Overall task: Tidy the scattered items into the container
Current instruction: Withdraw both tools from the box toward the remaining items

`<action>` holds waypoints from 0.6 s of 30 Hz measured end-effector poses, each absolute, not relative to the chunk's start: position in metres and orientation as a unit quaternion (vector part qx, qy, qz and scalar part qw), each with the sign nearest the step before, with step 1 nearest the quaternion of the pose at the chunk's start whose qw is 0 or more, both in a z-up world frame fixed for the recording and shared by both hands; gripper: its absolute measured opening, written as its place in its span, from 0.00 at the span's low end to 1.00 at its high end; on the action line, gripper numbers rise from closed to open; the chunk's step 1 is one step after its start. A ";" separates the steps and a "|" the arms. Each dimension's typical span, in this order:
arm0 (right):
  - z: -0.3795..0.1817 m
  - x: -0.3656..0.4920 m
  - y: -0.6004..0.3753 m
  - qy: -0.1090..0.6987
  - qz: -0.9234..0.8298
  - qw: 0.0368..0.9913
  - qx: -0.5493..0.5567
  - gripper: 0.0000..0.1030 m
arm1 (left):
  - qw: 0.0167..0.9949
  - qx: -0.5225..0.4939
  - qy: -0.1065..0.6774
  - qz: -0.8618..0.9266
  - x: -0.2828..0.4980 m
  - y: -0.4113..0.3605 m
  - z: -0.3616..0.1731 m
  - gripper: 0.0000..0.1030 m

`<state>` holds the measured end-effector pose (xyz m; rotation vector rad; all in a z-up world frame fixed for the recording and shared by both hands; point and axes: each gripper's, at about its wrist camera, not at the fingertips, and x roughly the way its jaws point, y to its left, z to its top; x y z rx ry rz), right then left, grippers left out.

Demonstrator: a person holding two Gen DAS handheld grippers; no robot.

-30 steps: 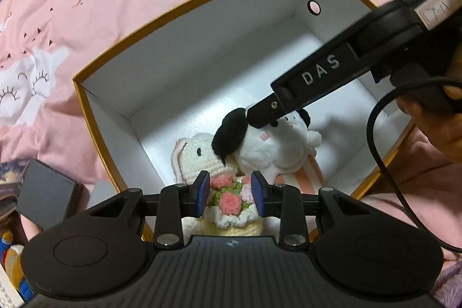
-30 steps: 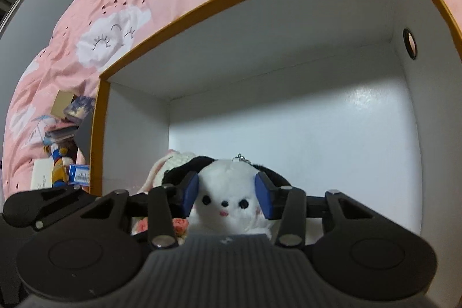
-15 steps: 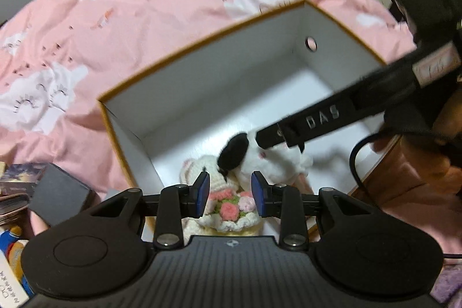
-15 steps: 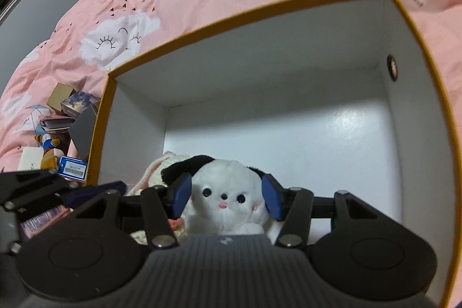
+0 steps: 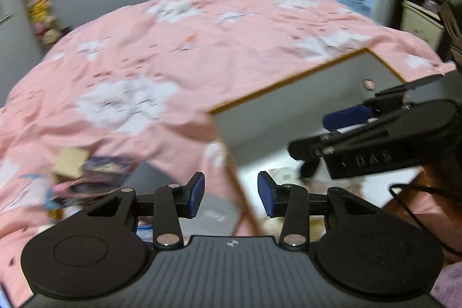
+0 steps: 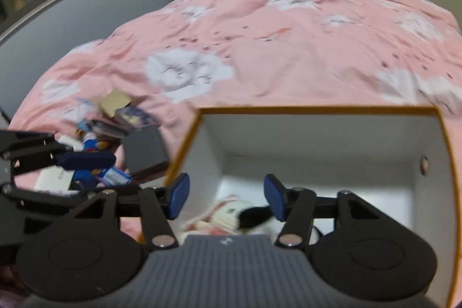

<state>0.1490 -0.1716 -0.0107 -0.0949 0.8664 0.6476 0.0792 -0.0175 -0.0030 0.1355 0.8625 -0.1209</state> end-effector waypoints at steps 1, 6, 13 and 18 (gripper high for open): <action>-0.011 0.149 -0.163 0.417 0.318 0.850 -0.049 0.59 | 0.904 0.062 0.420 -0.046 0.078 -0.010 0.000 0.46; -0.015 0.141 -0.123 0.423 0.354 0.830 -0.079 0.59 | 0.896 0.041 0.442 0.004 0.070 0.033 0.002 0.48; -0.020 0.127 -0.092 0.426 0.384 0.811 -0.115 0.55 | 0.872 0.015 0.489 0.028 0.050 0.075 0.000 0.55; -0.025 0.119 -0.081 0.435 0.394 0.800 -0.126 0.54 | 0.853 0.006 0.521 0.030 0.046 0.084 -0.014 0.54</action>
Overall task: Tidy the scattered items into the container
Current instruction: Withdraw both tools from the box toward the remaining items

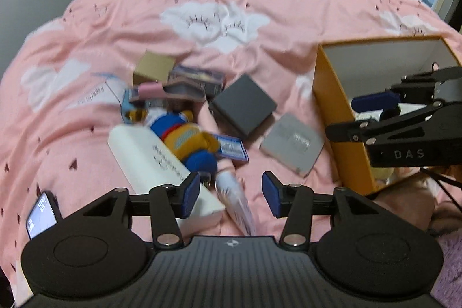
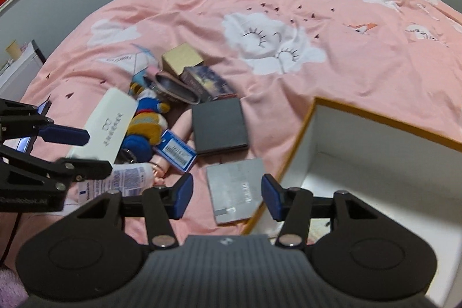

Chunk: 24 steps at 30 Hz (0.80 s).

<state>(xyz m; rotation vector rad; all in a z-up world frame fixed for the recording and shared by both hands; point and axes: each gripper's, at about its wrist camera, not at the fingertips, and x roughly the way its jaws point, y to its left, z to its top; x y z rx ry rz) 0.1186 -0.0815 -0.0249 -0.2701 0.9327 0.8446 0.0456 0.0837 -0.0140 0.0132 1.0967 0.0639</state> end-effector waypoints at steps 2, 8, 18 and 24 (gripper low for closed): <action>-0.026 0.117 -0.079 0.436 0.394 0.799 -0.130 0.54 | 0.848 -0.002 0.529 0.024 0.045 0.084 -0.020 0.48; -0.031 0.120 -0.077 0.446 0.385 0.797 -0.136 0.54 | 0.840 -0.019 0.542 0.033 0.045 0.088 -0.035 0.15; -0.034 0.122 -0.072 0.448 0.385 0.794 -0.143 0.54 | 0.871 -0.047 0.489 0.034 0.043 0.098 -0.016 0.12; -0.028 0.126 -0.063 0.438 0.411 0.787 -0.142 0.46 | 0.883 -0.043 0.464 0.053 0.049 0.107 -0.003 0.12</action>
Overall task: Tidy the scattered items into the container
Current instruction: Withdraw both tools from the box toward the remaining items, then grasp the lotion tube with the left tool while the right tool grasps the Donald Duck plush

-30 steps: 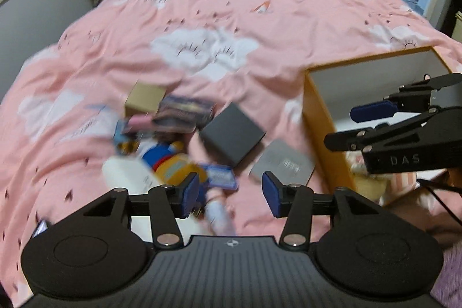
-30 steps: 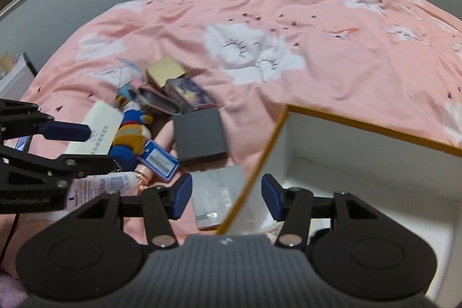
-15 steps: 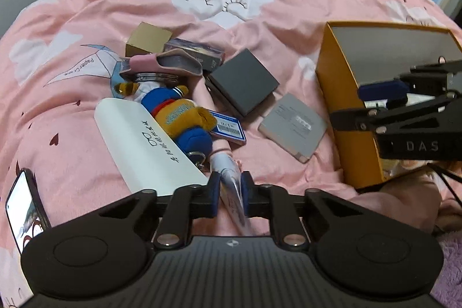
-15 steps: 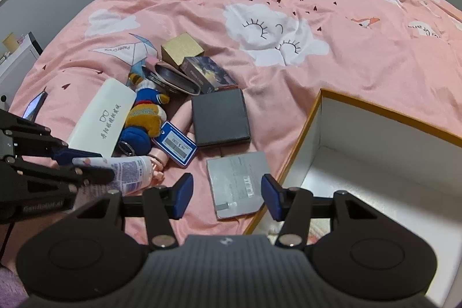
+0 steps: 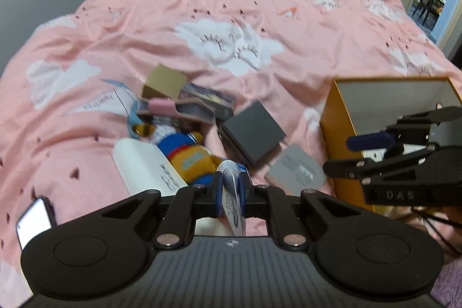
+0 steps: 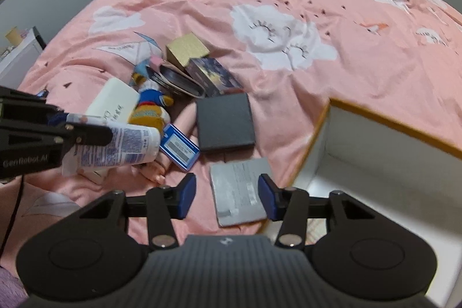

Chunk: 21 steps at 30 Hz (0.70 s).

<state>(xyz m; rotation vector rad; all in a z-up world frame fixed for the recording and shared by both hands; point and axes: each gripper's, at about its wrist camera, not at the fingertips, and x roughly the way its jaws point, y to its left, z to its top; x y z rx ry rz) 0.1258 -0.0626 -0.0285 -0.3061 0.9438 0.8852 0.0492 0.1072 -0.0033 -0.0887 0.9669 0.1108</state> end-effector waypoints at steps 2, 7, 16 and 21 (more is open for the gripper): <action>-0.027 0.130 -0.055 0.443 0.430 0.776 -0.130 0.46 | 0.888 -0.037 0.453 0.064 0.049 0.111 0.004 0.12; -0.031 0.138 -0.024 0.446 0.467 0.754 -0.119 0.44 | 0.895 -0.032 0.434 0.095 0.052 0.128 0.015 0.12; -0.067 0.155 0.036 0.480 0.504 0.710 -0.107 0.30 | 0.892 -0.032 0.435 0.117 0.061 0.149 0.005 0.12; -0.082 0.163 0.055 0.497 0.506 0.698 -0.099 0.19 | 0.891 -0.041 0.437 0.116 0.062 0.157 -0.002 0.12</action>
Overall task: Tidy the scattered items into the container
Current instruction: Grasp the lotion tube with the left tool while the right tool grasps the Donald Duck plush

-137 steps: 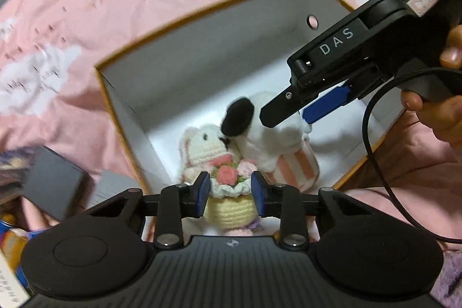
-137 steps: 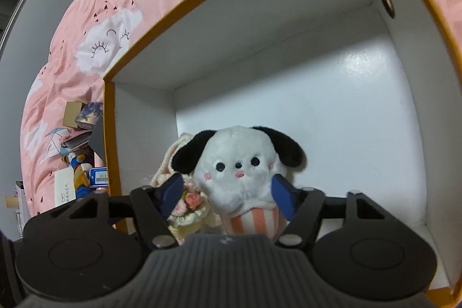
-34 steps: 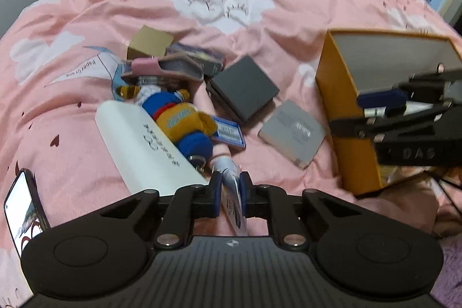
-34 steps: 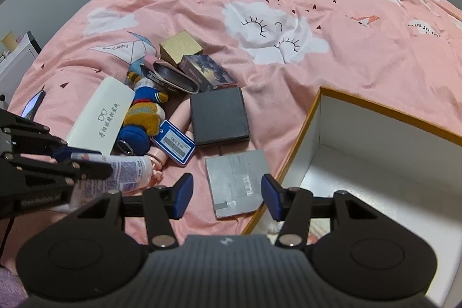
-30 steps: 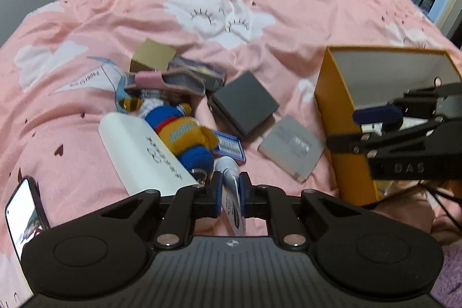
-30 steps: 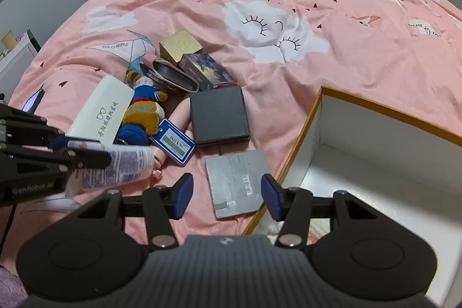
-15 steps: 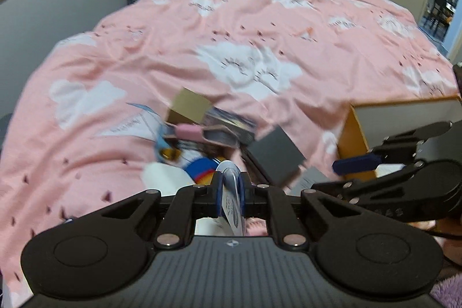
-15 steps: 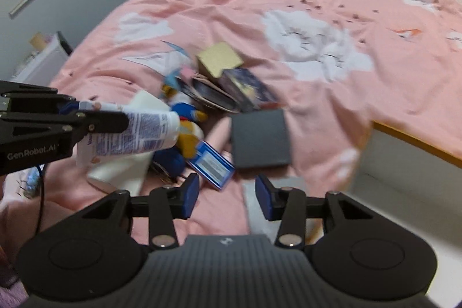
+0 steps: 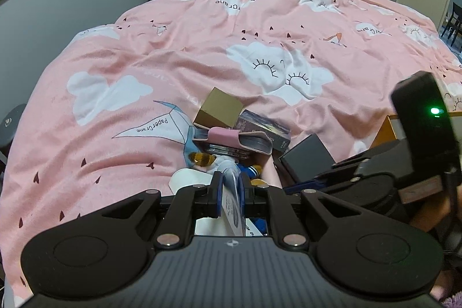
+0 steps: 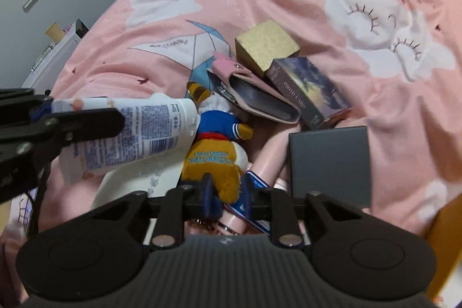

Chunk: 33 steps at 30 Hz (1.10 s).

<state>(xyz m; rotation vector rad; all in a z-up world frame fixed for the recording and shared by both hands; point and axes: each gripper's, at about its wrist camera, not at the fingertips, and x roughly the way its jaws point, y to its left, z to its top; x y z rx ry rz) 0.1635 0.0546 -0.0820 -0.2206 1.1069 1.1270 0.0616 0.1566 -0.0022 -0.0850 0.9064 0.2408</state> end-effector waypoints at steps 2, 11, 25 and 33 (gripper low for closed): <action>-0.085 0.166 0.057 0.503 0.506 0.694 -0.092 0.18 | 0.891 -0.042 0.437 0.115 0.062 0.158 -0.004 0.12; -0.069 0.167 0.041 0.502 0.505 0.700 -0.057 0.03 | 0.895 -0.042 0.429 0.115 0.058 0.154 -0.002 0.12; 0.028 0.137 -0.028 0.409 0.520 0.748 -0.050 0.02 | 0.920 -0.050 0.381 0.081 0.046 0.126 0.035 0.12; 0.067 0.135 -0.093 0.364 0.472 0.801 -0.059 0.02 | 0.934 -0.057 0.353 0.011 0.051 0.082 0.052 0.12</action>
